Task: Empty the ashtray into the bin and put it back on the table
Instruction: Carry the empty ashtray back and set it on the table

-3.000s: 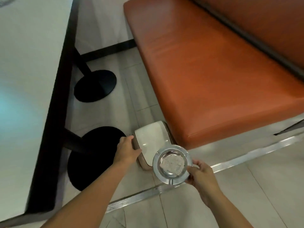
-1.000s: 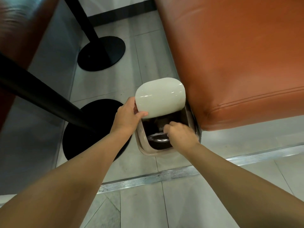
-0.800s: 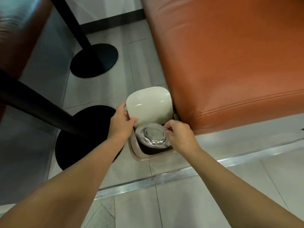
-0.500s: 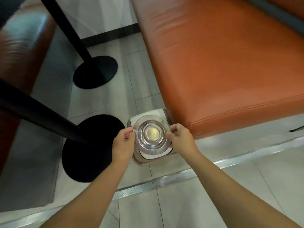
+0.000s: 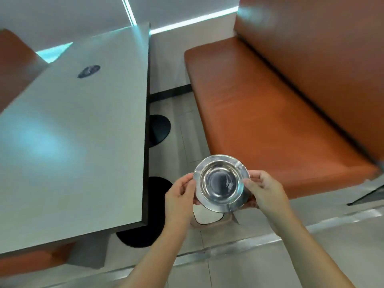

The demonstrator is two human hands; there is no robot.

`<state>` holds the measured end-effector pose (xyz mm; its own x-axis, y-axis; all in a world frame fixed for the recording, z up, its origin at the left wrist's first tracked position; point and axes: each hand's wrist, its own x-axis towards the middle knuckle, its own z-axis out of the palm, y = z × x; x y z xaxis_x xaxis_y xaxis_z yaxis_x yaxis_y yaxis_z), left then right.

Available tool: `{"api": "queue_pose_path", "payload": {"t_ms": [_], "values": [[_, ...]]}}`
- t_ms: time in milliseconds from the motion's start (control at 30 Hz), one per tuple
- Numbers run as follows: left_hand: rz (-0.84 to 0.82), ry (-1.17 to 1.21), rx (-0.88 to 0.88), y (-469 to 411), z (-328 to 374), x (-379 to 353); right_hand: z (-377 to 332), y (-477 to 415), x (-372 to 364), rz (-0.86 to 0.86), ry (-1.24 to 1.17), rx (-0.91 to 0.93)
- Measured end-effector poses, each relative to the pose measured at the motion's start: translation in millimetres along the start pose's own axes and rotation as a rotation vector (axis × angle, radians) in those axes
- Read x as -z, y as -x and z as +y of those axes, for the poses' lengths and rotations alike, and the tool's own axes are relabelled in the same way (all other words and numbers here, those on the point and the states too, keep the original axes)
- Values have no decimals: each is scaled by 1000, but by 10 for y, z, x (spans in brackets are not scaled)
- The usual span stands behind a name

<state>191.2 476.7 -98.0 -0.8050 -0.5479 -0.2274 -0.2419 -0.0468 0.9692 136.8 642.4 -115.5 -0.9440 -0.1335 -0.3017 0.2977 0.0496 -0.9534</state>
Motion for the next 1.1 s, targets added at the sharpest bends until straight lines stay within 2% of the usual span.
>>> {"api": "queue_pose_path", "payload": {"t_ms": [167, 300, 433, 633, 867, 967, 1100], "values": [[-67, 58, -67, 536, 826, 25, -782, 524, 246, 23, -21, 131], [-83, 59, -126, 774, 1265, 268, -1198, 795, 157, -56, -43, 168], [-28, 79, -157, 927, 1497, 704, -1440, 997, -161, -164, -66, 168], [91, 145, -124, 1052, 1543, 1630, -1549, 1227, -974, -352, -97, 159], [213, 202, -108, 932, 1556, 2940, -1613, 1497, -2297, -496, -76, 162], [240, 176, -116, 763, 1573, 3477, -1679, 1571, -2828, -522, -44, 176], [193, 148, -155, 451, 1639, 3986, -1744, 1603, -3390, -479, -38, 212]]}}
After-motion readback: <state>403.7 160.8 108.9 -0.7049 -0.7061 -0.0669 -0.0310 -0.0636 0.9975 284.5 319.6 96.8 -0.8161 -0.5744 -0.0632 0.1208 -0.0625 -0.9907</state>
